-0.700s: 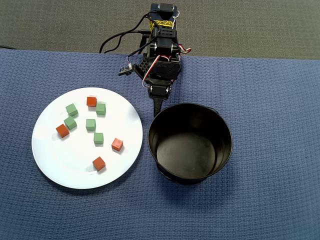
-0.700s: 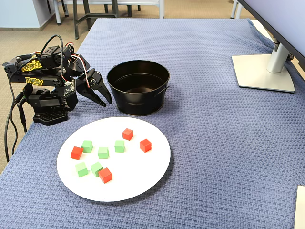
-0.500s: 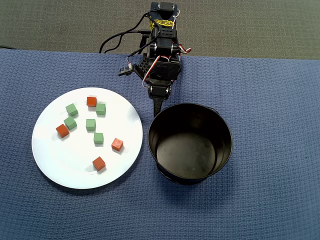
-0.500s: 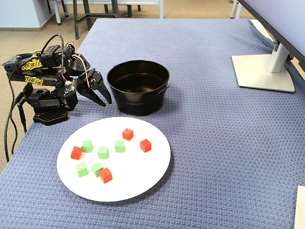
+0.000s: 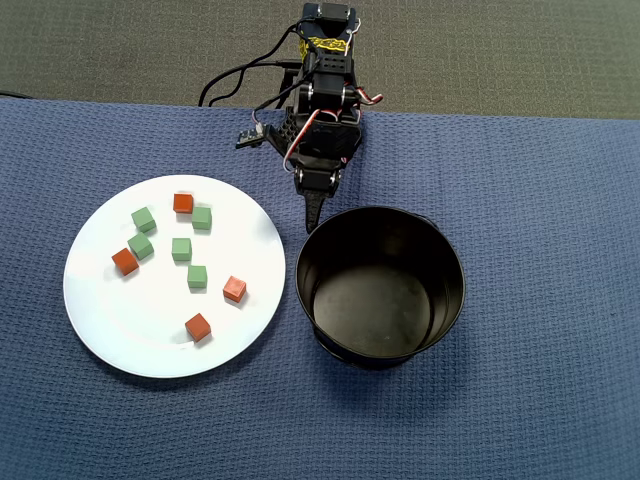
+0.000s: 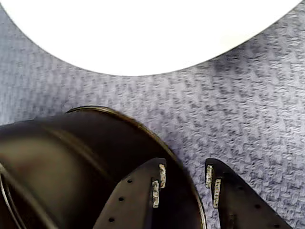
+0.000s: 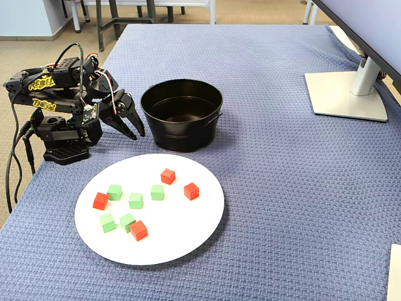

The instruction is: Pick up the green cubes from the white plate and place them in the black recipient

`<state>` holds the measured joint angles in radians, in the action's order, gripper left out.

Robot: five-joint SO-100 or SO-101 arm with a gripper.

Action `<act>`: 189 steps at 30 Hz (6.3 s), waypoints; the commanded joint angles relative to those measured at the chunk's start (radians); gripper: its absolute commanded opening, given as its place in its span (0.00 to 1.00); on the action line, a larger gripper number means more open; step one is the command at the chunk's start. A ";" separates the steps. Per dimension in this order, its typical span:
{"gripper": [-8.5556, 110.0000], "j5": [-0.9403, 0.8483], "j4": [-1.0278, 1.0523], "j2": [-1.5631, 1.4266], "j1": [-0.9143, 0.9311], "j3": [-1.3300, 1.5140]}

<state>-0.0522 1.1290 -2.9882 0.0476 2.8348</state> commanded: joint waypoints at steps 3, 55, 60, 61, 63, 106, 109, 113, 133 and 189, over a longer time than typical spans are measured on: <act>0.12 -0.103 0.025 0.064 0.127 -0.184; 0.29 -2.223 -0.314 1.049 0.799 -0.640; 0.27 -2.235 -0.316 1.095 0.824 -0.657; 0.27 -2.237 -0.321 1.103 0.827 -0.655; 0.27 -2.240 -0.321 1.114 0.833 -0.660; 0.07 -2.178 -0.463 1.218 0.845 -0.569; 0.07 -2.106 -0.391 1.178 0.818 -0.607; 0.07 -2.025 -0.267 1.098 0.781 -0.690; 0.07 -0.851 0.133 0.704 0.359 -1.109; 0.27 -0.565 0.104 1.204 0.635 -1.019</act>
<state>-0.6197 1.1919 -1.8040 0.6719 1.8669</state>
